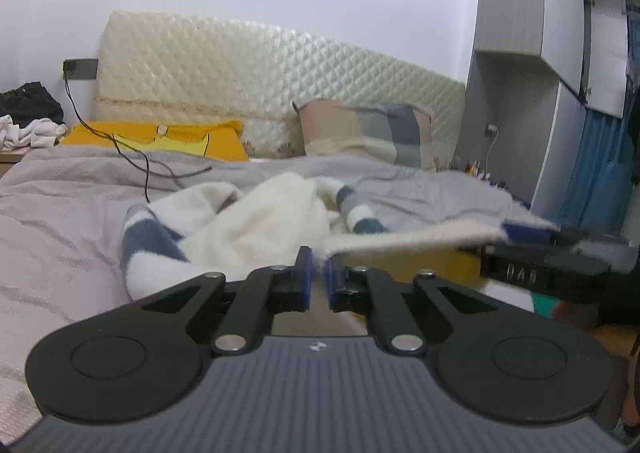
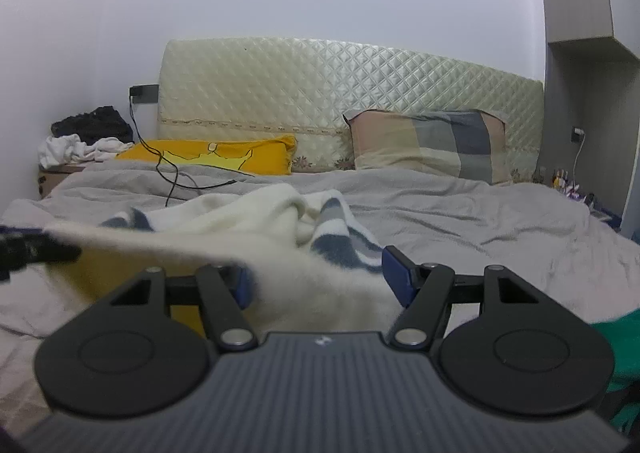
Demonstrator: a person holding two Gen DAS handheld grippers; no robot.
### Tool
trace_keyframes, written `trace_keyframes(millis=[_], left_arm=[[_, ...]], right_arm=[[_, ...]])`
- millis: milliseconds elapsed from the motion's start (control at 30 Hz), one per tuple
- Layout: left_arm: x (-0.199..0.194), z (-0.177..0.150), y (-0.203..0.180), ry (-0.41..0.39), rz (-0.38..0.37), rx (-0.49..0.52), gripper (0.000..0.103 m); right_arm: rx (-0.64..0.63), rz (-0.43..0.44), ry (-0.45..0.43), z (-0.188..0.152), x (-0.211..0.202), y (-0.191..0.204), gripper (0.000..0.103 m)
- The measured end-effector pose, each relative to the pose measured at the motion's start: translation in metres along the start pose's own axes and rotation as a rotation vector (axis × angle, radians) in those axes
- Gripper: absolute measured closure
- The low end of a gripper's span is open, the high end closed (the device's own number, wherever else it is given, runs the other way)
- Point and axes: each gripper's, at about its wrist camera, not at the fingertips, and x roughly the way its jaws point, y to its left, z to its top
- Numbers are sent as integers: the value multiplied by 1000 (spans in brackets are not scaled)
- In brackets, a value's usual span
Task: Fold large clothes
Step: 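Lift the sweater hem with both grippers, pulling it up off the bed, then raise the held sweater high with both grippers, shaking it out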
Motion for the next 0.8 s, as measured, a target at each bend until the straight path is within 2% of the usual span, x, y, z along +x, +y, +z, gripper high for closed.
trace_keyframes(millis=[133,233,300,400,500,667,733,767,800], left_arm=[[-5,1,0,-5,15,-10,95],[-6,0,-2,4,29,-4,96],[-6,-1,-4,17,36,-4,96],[-5,-4,-4,33,51,-15,96],[-2,-7,1,68,51,-44,96],[7,-14,5,134,55,-62,95],[13,-19,1,156,61,-46,88],[17,-22,-2,169,59,-27,78],[21,-25,-5,179,64,-7,62]], right_arm=[[30,-36,99,-8,9,-3,38],[78,-51,223,-22,21,-7,45],[106,-49,279,-31,25,-7,67],[101,-33,227,-29,13,0,80],[72,-4,147,-20,3,5,85],[79,17,145,-17,2,3,87],[83,23,138,-15,2,3,87],[89,26,133,-14,3,2,87],[92,29,131,-14,2,3,87]])
